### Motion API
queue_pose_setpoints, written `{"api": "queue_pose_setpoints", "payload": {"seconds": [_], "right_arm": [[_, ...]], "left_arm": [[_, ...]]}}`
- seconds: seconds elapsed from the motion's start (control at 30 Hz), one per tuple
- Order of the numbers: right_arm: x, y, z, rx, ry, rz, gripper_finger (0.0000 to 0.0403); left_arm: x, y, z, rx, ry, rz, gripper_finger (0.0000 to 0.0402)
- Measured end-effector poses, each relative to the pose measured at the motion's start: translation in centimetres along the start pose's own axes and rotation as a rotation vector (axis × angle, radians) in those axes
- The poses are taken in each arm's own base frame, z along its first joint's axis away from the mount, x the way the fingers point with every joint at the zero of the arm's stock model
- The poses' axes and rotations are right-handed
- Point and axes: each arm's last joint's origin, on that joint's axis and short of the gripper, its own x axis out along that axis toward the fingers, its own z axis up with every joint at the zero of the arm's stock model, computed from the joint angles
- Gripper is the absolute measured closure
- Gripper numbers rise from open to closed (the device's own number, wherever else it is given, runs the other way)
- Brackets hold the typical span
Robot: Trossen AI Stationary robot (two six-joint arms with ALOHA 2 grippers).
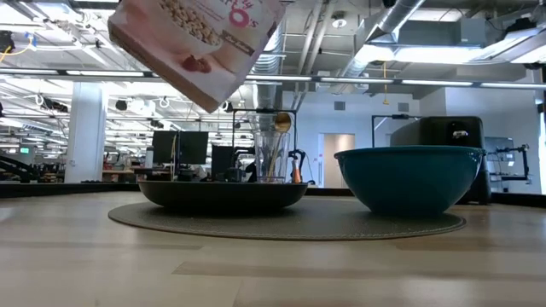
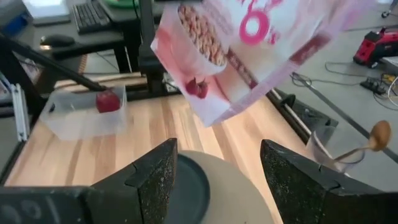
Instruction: Arrange a breakfast setting
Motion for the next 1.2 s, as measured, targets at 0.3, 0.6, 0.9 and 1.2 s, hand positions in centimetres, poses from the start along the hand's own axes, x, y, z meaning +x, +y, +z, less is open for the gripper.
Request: {"api": "queue_pose_setpoints", "payload": {"seconds": [0.3, 0.6, 0.9, 1.2], "right_arm": [[5.3, -0.4, -1.4, 0.009, 0.064, -0.065, 0.0143], [12.6, -3.3, -4.5, 0.004, 0.143, -0.146, 0.0176], [17.5, -7.6, -4.8, 0.067, 0.014, -0.225, 0.0351], [21.5, -7.9, -2.0, 0.077, -0.056, -0.19, 0.0354]], "left_arm": [[-0.4, 1.1, -4.4, -0.016, -0.051, 0.077, 0.0401], [-1.0, 1.5, -6.4, -0.043, -0.102, -0.019, 0.0401], [-1.9, 1.8, -6.4, -0.022, -0.103, -0.056, 0.0401], [-1.7, 2.1, -7.8, 0.029, 0.009, 0.033, 0.0401]]}}
